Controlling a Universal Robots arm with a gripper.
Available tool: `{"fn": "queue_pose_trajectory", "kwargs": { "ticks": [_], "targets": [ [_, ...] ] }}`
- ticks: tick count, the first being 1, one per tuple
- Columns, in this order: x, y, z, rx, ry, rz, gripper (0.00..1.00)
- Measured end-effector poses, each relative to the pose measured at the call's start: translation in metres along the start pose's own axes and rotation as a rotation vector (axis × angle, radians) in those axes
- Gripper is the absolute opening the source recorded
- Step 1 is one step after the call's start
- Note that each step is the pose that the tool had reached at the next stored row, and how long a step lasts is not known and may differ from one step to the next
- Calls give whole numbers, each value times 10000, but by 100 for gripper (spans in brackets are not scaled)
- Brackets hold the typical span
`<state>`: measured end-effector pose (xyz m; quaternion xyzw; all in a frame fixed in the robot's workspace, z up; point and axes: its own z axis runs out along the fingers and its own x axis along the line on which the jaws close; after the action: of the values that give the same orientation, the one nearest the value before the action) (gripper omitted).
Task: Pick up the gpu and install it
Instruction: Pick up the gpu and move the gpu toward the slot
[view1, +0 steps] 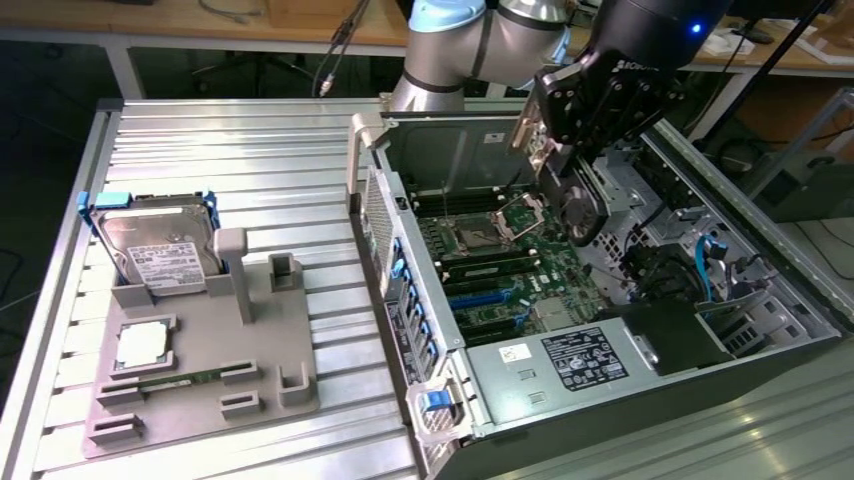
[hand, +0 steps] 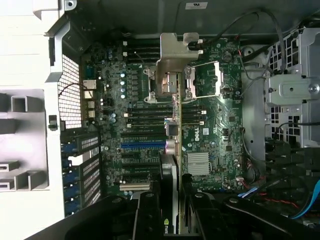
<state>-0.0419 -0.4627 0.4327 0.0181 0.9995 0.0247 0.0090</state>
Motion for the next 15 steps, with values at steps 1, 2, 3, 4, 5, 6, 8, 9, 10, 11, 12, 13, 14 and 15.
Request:
{"fn": "queue_pose_trajectory", "kwargs": {
  "ticks": [1, 2, 3, 4, 5, 6, 8, 9, 10, 11, 12, 13, 14, 15],
  "targets": [
    [-8, 0, 0, 1, 0, 0, 27],
    [-15, 1, 0, 0, 0, 0, 27],
    [-22, 1, 0, 0, 0, 0, 27],
    [-29, 1, 0, 1, 0, 1, 27],
    [-37, 2, 1, 0, 0, 1, 27],
    [-44, 2, 1, 0, 0, 0, 27],
    [-61, 2, 1, 0, 0, 0, 27],
    [-69, 2, 1, 0, 0, 0, 27],
    [-77, 3, 2, 0, 0, 0, 27],
    [-86, 3, 2, 0, 0, 0, 27],
    [-99, 4, 2, 0, 0, 0, 27],
    [-107, 4, 2, 0, 0, 0, 27],
    [-115, 4, 2, 0, 0, -1, 27],
    [-122, 5, 2, 1, 0, 0, 27]
  ]
}}
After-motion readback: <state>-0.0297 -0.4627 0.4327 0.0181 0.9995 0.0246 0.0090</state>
